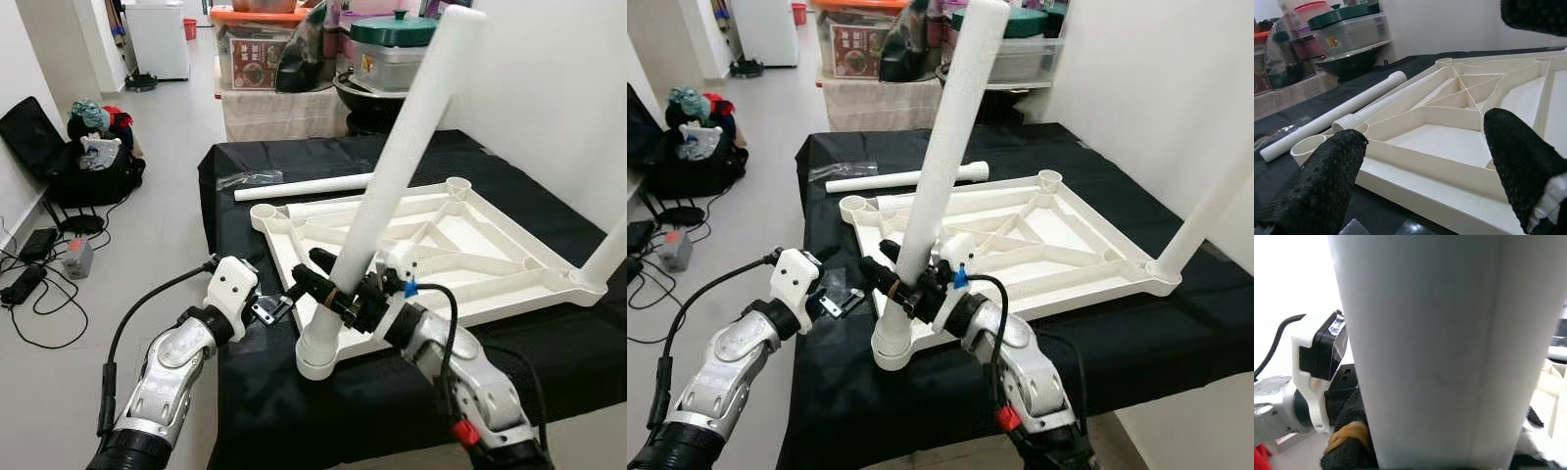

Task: Building children table

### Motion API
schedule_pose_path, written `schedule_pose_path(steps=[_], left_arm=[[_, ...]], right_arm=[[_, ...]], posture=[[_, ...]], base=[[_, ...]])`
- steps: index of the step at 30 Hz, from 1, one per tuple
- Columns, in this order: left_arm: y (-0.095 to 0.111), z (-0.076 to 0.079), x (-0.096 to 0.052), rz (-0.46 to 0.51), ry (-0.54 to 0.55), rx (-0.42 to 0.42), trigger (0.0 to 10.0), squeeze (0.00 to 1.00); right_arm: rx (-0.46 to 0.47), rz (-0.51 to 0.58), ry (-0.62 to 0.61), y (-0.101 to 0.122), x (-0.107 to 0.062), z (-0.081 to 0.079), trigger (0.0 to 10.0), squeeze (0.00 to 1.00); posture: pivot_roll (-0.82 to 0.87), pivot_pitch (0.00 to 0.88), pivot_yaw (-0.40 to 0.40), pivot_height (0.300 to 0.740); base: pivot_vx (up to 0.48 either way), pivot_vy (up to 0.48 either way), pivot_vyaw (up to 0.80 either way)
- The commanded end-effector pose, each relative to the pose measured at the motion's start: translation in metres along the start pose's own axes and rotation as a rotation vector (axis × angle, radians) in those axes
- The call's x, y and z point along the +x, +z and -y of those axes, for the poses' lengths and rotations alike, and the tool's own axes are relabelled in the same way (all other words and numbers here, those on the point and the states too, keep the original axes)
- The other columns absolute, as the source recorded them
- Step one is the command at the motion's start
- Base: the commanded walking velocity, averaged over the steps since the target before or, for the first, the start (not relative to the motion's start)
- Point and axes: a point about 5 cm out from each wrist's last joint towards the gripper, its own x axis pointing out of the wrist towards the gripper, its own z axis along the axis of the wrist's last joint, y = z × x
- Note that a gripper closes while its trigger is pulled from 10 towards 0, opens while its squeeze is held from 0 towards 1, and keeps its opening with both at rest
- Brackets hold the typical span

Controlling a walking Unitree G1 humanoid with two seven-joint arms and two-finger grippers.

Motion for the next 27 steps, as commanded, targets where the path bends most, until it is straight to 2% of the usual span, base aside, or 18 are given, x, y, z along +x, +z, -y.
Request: schedule_pose_path(steps=[1,9,15,27], left_arm=[[-0.006,0.001,-0.003,-0.032,0.002,0.006,10.0,0.00],[-0.007,0.000,-0.004,-0.034,0.008,0.009,10.0,0.00],[-0.007,0.001,-0.005,-0.034,0.015,0.006,10.0,0.00],[-0.008,0.002,-0.005,-0.038,0.014,0.007,10.0,0.00]], right_arm=[[0.032,-0.095,0.018,-0.015,-0.002,0.002,10.0,0.00],[0.012,-0.116,0.075,-0.016,0.004,0.001,10.0,0.00],[0.034,-0.088,0.078,-0.017,0.013,-0.004,10.0,0.00],[0.065,-0.116,0.072,-0.030,0.007,-0.006,10.0,0.00]], posture=[[0.04,0.000,-0.084,0.740],[0.06,0.000,-0.095,0.740],[0.06,0.000,-0.098,0.740],[0.06,0.000,-0.101,0.740]], base=[[0.000,0.000,0.00],[0.000,0.000,0.00],[0.000,0.000,0.00],[0.000,0.000,0.00]])
